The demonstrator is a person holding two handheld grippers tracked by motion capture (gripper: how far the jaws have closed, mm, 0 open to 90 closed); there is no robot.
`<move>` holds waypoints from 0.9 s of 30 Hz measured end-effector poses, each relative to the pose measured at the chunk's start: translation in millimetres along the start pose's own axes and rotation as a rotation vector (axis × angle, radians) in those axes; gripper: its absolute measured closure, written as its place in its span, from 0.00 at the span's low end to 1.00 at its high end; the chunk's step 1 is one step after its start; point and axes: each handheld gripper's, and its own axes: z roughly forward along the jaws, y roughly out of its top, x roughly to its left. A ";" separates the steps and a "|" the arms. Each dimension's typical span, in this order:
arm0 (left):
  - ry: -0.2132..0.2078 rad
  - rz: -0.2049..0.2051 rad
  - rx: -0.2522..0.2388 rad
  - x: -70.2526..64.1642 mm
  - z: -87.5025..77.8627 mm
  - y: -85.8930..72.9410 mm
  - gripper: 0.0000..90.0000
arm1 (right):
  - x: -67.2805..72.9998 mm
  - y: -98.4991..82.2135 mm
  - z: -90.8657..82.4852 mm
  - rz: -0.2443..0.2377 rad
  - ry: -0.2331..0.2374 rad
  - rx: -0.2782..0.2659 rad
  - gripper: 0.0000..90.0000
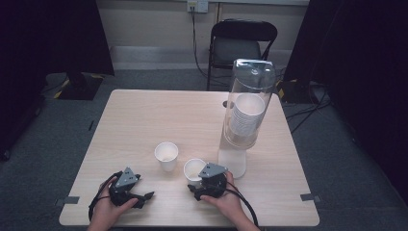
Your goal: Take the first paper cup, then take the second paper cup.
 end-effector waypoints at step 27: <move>-0.001 0.002 0.000 0.2 -0.2 -0.1 0.17 | -43.7 -30.6 -69.1 0.106 0.067 -0.069 0.15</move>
